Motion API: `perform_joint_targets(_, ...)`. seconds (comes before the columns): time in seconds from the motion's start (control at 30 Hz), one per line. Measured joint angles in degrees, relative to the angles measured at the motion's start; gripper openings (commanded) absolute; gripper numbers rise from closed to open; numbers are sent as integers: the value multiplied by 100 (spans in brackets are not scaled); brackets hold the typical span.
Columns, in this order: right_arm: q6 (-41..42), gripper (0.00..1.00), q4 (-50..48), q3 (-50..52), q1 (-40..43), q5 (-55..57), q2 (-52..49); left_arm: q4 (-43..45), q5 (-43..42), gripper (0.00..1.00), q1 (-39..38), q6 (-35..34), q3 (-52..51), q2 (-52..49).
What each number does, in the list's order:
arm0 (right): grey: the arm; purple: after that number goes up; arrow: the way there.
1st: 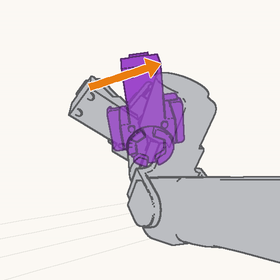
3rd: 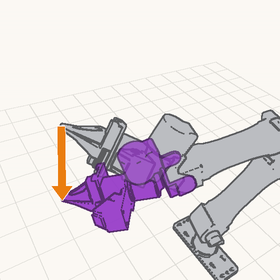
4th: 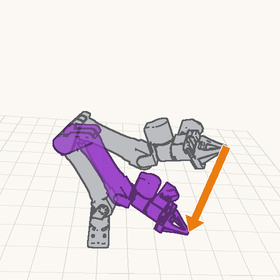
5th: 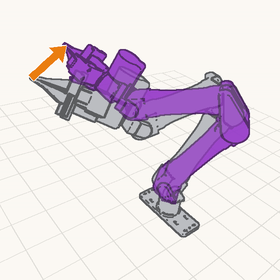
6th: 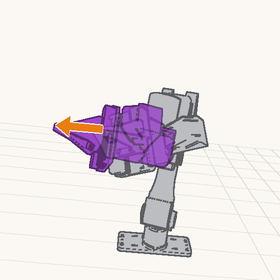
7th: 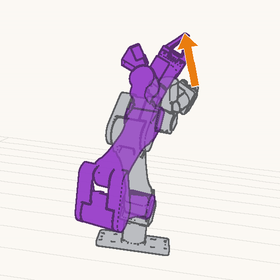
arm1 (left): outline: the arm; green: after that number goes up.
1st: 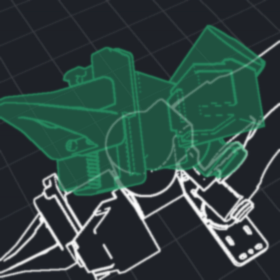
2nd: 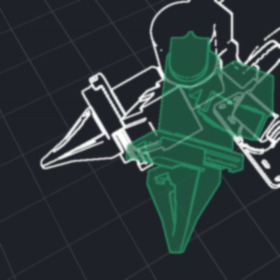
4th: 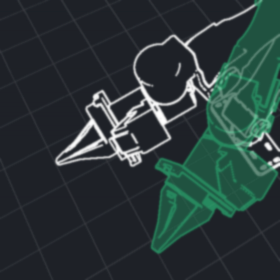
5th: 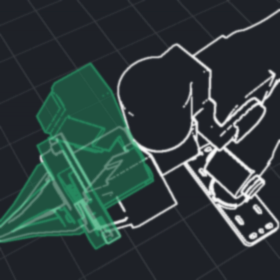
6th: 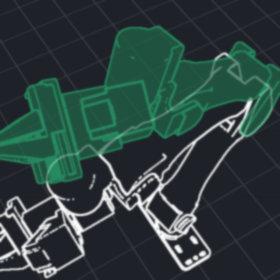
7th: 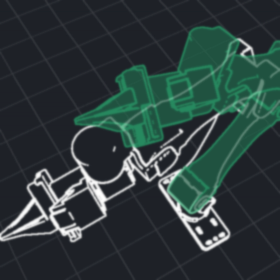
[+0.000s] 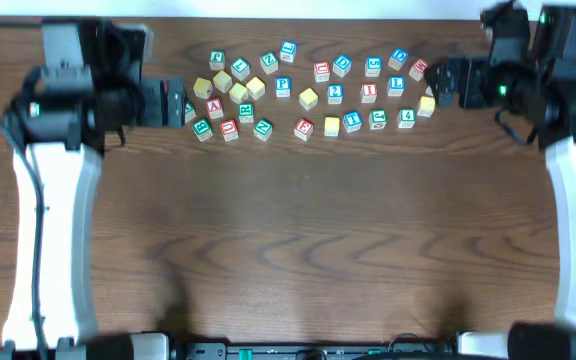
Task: Spell out AI2
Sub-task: 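Raise both arms and swing them forward over the blocks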
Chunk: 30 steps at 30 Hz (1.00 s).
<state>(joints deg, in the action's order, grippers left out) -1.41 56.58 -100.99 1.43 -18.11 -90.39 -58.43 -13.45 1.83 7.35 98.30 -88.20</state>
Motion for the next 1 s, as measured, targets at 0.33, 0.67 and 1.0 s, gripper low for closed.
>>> perform_joint_targets(0.33,-76,99,1069,-2247,-61,-125,-1864,-1161,-184,98,0,0,2170,-1860)
perform_joint_targets(0.67,-85,99,1045,-2557,-151,-142,-2865,-868,-195,98,0,-9,2212,-2420)
perform_joint_targets(1.0,-90,99,1060,-2570,-168,-275,-2863,-861,-256,98,0,-162,2216,-2420)
